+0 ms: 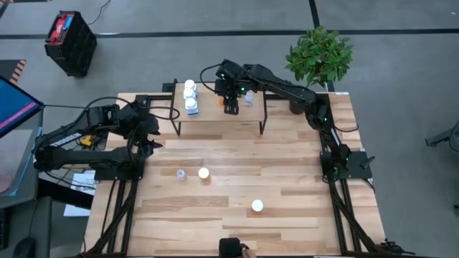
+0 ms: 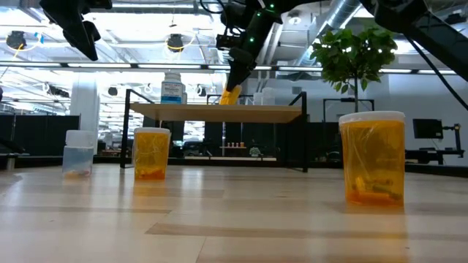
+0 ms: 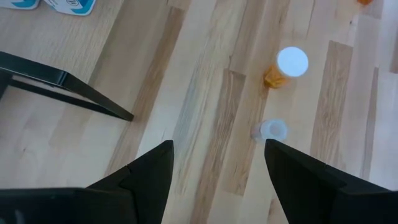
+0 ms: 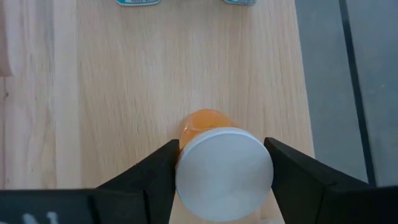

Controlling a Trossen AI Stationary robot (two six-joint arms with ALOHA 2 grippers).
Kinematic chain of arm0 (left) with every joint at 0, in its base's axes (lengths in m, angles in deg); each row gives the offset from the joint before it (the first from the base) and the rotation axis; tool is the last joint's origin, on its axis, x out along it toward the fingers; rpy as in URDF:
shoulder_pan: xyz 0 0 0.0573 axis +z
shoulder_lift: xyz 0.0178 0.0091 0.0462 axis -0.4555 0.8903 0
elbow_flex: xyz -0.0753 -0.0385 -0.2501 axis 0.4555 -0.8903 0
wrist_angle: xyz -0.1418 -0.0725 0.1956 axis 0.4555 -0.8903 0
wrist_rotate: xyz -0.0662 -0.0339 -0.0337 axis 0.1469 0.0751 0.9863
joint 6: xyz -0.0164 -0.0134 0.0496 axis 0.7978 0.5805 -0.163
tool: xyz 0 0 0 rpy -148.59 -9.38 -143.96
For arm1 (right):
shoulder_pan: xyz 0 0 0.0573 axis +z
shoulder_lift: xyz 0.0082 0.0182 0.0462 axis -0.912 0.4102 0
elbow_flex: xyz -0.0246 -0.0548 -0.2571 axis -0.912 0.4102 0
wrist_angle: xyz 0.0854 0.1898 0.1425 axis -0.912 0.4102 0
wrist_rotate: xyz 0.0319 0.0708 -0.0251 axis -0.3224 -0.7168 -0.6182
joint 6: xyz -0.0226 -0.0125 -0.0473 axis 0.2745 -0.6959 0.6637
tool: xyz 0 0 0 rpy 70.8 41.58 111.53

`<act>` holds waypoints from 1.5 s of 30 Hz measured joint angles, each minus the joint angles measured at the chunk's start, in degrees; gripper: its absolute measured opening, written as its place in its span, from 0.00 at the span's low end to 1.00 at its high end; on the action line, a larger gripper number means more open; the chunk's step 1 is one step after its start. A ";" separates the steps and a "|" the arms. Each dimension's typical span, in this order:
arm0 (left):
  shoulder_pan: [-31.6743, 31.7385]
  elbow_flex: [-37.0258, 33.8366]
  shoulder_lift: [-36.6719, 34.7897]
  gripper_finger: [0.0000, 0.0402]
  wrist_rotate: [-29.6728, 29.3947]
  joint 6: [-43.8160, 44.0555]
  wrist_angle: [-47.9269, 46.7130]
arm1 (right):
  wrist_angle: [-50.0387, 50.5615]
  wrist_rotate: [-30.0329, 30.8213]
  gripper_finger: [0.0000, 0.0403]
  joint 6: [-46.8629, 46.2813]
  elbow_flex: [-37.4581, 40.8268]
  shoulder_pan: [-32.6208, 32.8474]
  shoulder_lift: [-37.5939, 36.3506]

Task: Pick and place medicine bottles onto shelf by color
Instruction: Put the top right orange pill bottle on the shelf

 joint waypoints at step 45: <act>0.00 0.00 0.01 0.59 -0.04 -0.02 0.02 | 11.36 11.62 0.72 -8.33 -0.39 6.12 -7.78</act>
